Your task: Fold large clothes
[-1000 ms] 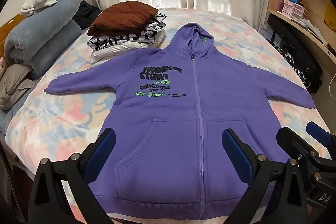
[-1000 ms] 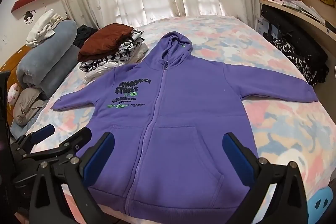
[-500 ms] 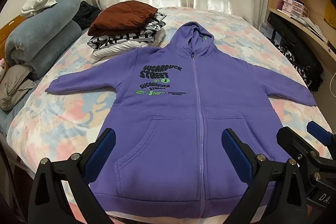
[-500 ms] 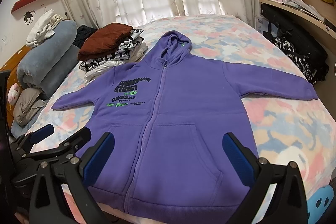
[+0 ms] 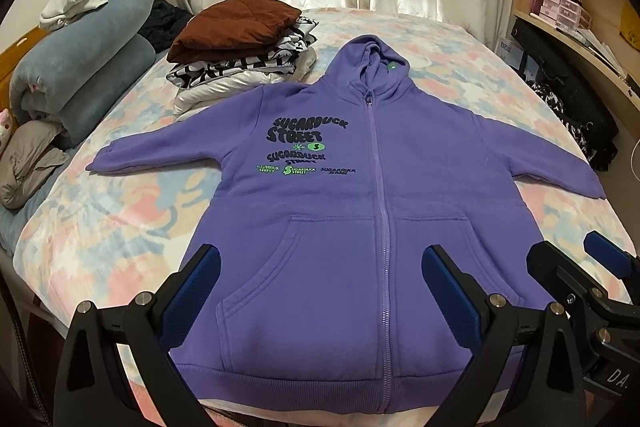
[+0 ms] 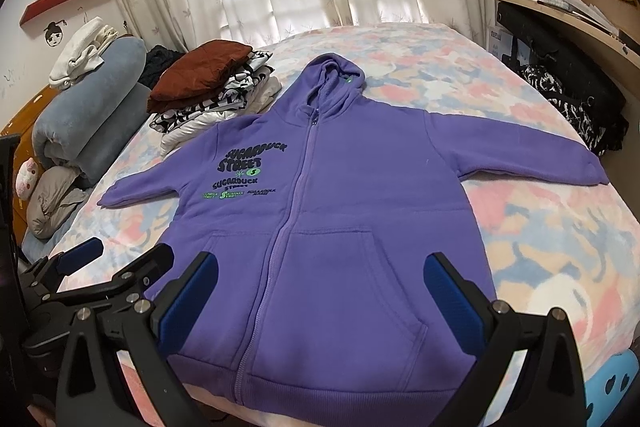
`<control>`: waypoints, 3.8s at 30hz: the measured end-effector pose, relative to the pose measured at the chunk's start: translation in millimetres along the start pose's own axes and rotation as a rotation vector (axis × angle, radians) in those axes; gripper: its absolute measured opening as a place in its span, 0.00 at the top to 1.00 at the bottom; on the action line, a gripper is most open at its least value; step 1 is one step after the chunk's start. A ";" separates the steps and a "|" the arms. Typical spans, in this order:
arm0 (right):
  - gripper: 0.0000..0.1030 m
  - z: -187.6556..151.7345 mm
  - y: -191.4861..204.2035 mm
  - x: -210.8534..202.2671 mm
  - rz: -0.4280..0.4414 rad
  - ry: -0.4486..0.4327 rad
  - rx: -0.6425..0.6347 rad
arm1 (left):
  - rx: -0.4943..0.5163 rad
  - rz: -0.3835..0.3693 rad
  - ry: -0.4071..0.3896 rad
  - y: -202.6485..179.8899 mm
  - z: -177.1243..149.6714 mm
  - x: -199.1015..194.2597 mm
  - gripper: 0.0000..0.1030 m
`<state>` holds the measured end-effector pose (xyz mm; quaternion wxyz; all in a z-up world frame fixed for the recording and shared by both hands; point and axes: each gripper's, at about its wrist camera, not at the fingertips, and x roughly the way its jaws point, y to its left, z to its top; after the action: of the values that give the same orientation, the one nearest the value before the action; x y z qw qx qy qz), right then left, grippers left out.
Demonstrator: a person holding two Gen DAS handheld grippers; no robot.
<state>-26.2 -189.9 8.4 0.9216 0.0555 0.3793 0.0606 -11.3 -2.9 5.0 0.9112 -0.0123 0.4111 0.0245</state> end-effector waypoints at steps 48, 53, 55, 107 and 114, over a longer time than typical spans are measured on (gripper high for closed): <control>0.00 -11.7 -2.8 12.8 0.020 0.013 0.027 | 0.030 0.014 0.022 -16.4 0.9 13.4 0.04; 0.00 -10.9 -3.6 14.5 0.034 0.008 0.040 | 0.046 0.002 0.021 -27.1 11.5 15.3 0.04; 0.00 -9.6 -2.1 14.4 0.043 0.001 0.044 | 0.051 -0.012 0.013 -31.7 16.2 15.1 0.04; 0.00 84.1 -368.7 44.8 -0.197 -0.083 0.456 | 0.150 -0.311 0.046 -297.0 141.9 190.7 0.03; 0.20 37.4 -447.1 81.0 -0.157 -0.015 0.717 | 0.132 -0.332 0.155 -313.4 129.0 237.0 0.03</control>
<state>88.4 -620.5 -87.5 0.8481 0.3464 0.3728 -0.1476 259.0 -302.1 -86.6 0.8671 -0.0221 0.4731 -0.1542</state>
